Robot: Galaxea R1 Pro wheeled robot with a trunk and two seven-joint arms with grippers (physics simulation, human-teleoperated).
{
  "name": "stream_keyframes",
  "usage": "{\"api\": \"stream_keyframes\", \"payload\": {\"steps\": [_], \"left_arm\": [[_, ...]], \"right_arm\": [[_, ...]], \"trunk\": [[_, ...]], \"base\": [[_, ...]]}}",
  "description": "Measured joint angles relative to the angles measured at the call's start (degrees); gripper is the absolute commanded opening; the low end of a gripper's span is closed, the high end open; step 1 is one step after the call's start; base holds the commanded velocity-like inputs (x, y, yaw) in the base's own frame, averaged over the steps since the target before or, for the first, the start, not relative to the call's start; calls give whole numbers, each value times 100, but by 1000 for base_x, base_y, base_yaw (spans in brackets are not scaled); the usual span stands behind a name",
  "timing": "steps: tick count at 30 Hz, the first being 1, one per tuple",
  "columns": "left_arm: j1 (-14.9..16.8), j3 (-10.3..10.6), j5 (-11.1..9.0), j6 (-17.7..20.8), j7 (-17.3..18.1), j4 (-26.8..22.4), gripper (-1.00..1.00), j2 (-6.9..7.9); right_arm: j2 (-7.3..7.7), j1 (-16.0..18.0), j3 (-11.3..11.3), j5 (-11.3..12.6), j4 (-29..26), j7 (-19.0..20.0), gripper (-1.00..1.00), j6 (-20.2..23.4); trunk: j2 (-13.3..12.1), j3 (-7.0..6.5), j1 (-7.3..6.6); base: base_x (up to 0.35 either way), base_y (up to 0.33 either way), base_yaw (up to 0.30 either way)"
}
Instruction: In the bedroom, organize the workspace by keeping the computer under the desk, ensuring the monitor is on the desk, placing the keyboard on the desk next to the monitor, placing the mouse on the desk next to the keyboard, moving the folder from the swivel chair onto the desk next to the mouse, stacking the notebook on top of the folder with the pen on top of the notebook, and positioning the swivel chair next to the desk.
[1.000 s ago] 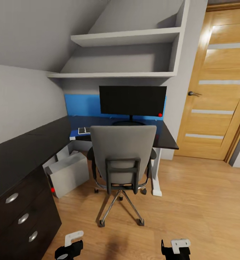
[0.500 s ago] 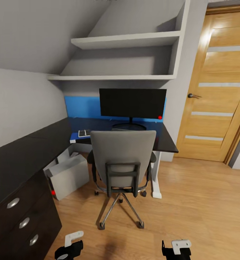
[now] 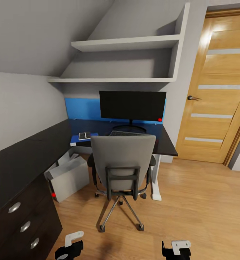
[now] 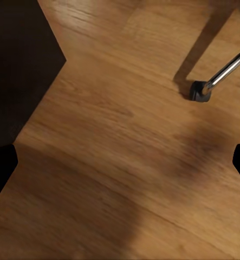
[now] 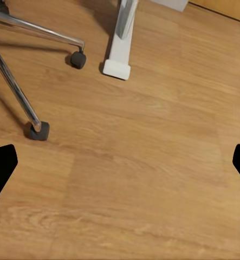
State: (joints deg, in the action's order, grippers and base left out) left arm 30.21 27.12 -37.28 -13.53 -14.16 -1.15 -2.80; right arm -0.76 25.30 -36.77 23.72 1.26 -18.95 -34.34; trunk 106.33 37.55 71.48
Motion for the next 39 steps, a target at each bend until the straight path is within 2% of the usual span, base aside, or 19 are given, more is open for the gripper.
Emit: {"api": "stream_keyframes", "payload": {"steps": [11,18,20,25,30,39], "left_arm": [[0,0,3,194,6,0,100,0],[-219,-11,-2,204,6,0,100,12],[-539,-24,-9,169,7,0,100,39],[-741,-8,-2,155,7,0,100,45],[-863,-2,2,171,7,0,100,44],[-902,-4,1,198,1,0,100,44]], "right_arm": [[-23,-94,-2,-4,1,6,100,23],[-25,-101,-1,-5,2,6,100,24],[-24,-101,-1,-5,2,6,100,24],[-25,-101,-1,-5,2,6,100,24],[-25,-101,-1,-5,2,6,100,24],[-25,-109,-1,-5,2,6,100,24]], "trunk": [[-441,-197,-242],[-722,-323,-395],[-802,-358,-439],[-1003,-449,-549],[-1203,-539,-659],[-1565,-700,-857]], "base": [[0,0,0],[0,0,0],[0,0,0],[0,0,0],[0,0,0],[0,0,0]]}}
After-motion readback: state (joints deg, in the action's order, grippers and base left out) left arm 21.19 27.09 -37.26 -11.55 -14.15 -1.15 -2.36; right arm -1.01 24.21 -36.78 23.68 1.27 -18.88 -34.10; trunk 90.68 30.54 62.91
